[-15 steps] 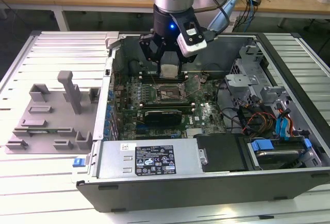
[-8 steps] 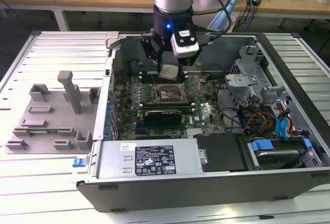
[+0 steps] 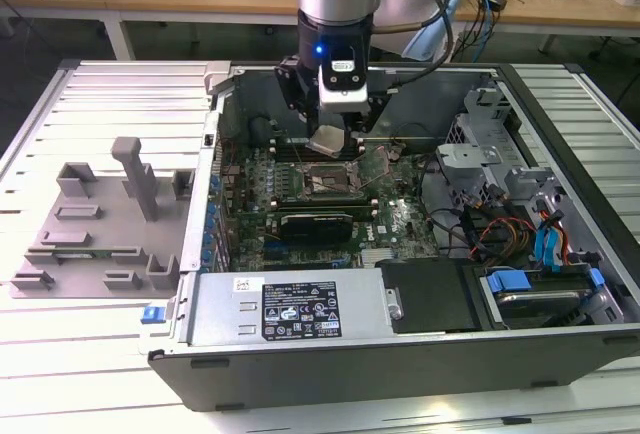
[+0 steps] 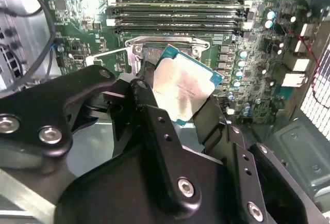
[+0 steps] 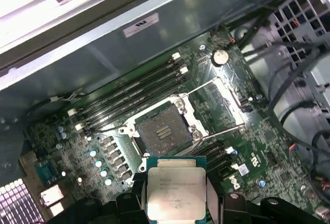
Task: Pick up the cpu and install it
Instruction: 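Place the cpu into insertion slot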
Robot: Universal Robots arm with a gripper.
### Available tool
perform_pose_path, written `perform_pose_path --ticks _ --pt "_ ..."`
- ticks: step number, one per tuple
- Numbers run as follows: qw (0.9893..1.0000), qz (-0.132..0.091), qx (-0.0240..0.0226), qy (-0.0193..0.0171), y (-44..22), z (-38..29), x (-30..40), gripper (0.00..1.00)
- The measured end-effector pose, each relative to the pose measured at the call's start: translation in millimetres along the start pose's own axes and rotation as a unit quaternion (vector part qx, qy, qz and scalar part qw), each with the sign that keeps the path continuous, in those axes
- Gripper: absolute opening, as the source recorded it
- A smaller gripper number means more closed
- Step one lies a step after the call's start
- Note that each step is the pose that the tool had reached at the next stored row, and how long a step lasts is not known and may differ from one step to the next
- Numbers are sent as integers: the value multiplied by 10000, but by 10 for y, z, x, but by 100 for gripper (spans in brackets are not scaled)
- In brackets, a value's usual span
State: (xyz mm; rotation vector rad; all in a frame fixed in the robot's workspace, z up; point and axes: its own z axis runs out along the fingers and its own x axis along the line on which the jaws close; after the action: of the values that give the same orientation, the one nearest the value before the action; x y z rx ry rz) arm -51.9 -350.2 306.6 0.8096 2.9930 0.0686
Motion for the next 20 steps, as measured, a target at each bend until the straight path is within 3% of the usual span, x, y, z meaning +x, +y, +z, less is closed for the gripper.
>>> perform_pose_path --ticks 5,7,8,11,14,15,17,18,20 --pt "9991 416 11 -22 0 2 0 55" --pt "9974 717 19 -38 0 2 0 55" --pt "9952 975 26 -52 0 3 0 55" --pt "9911 1328 36 -71 0 4 0 55" --pt "9850 1724 47 -92 0 8 0 55" --pt "9830 1832 50 -98 0 9 0 55" --pt "9801 1980 54 -105 0 11 0 55" --pt "9774 2112 58 -113 -1 13 0 55" --pt "9743 2250 61 -120 -1 14 1 55"
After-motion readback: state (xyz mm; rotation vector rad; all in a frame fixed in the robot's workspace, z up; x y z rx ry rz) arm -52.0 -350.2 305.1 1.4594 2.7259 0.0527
